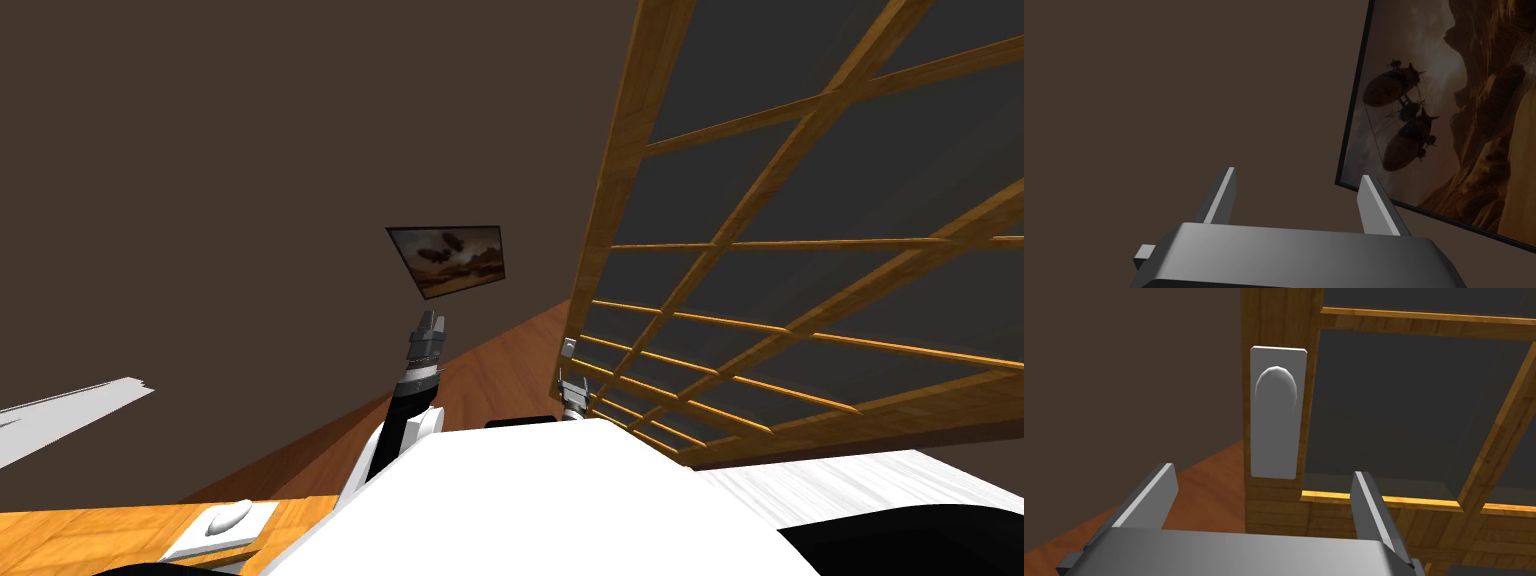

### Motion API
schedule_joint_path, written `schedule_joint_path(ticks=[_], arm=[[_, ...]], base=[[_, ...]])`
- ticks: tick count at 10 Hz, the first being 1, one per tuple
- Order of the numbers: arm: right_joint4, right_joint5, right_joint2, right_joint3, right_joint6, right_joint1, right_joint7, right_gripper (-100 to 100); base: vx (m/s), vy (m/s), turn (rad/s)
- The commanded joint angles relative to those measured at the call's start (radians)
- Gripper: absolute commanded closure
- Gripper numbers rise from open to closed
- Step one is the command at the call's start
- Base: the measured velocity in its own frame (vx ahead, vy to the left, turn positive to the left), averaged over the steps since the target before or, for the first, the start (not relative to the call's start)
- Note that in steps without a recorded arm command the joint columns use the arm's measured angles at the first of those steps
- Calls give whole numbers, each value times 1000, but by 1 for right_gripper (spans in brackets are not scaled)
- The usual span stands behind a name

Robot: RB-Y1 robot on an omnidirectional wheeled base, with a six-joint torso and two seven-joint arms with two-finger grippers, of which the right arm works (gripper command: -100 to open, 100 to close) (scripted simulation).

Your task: Push the door open

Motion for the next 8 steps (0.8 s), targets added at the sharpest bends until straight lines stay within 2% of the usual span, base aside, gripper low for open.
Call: schedule_joint_path(ticks=[1, 4, 5, 8], arm=[[-10, -16, -24, 32, -17, 10, -3, -100], [-31, -50, -72, 98, -51, 30, -8, -100], [-35, -56, -81, 110, -57, 34, -9, -100], [-55, -89, -127, 174, -90, 54, -15, -100]], base=[[91, -6, -92], [222, -40, -82], [186, -59, -53], [152, -39, -71]])
